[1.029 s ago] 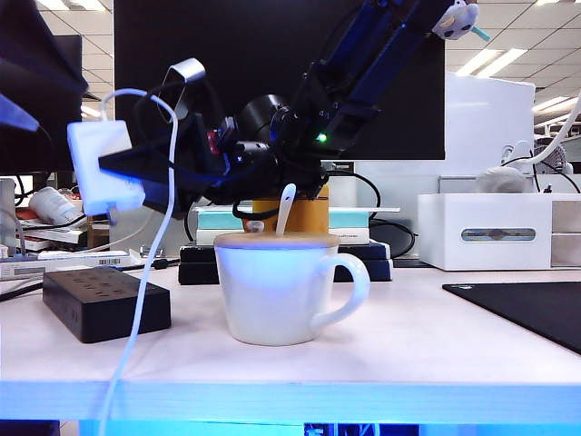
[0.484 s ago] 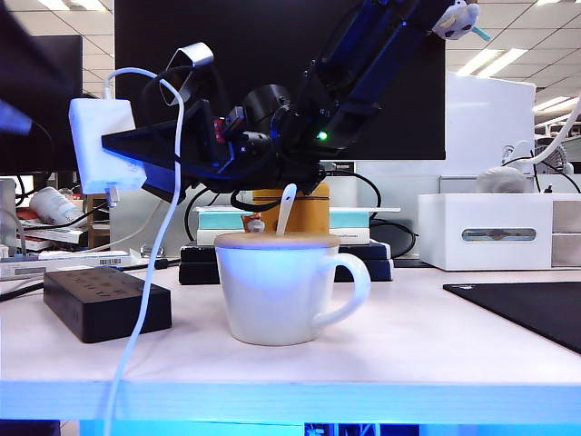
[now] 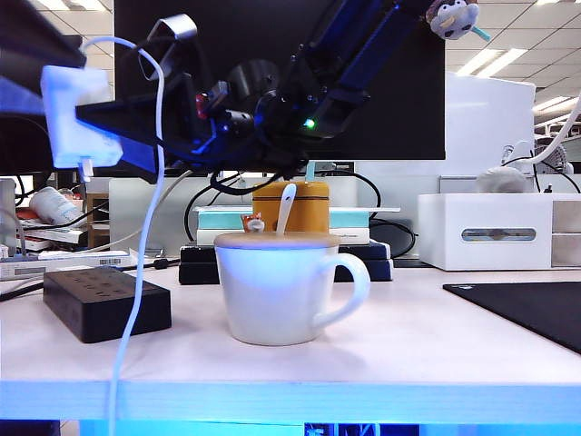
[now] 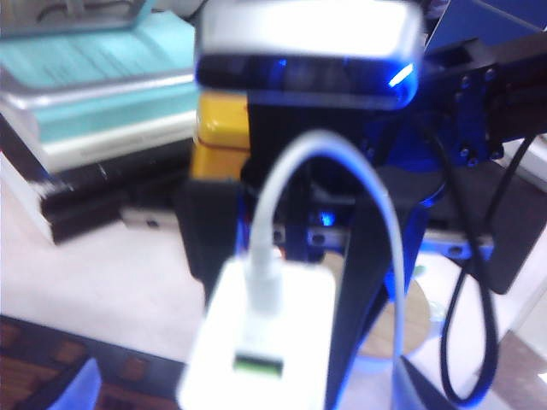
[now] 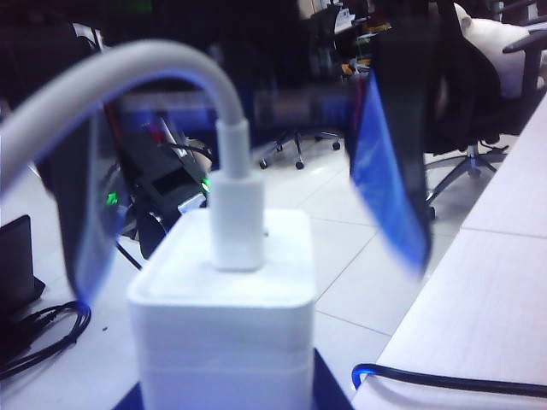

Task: Plug the white charger into the left socket.

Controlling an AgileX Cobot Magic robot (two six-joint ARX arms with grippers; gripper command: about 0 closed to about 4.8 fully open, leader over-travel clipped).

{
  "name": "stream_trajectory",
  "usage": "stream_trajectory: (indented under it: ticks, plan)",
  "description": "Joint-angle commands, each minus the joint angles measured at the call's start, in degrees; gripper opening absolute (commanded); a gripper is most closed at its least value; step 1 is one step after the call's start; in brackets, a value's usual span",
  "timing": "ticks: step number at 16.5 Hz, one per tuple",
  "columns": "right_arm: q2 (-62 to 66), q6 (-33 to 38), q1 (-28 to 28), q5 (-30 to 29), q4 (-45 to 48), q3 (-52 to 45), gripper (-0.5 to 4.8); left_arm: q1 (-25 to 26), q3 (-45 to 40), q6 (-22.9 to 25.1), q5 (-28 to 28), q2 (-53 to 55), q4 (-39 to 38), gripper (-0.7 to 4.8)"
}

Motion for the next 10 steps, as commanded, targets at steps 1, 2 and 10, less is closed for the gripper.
stream_trajectory:
  ticks: [1, 2, 10]
  plan:
    - [-0.61, 3.96, -0.07, -0.7, 4.28, 0.37, 1.7, -2.84, -3.02, -3.8, -0.33, 0.07, 7.15, 4.79]
    - [-0.61, 4.02, -0.07, -0.68, 4.22, 0.37, 1.7, -3.82, -3.19, -3.8, -1.55, 0.07, 7.39, 4.79]
    - [-0.61, 5.09, -0.04, -0.63, 4.33, 0.37, 1.7, -7.32, -5.03, -6.51, -8.68, 0.07, 14.25, 4.79]
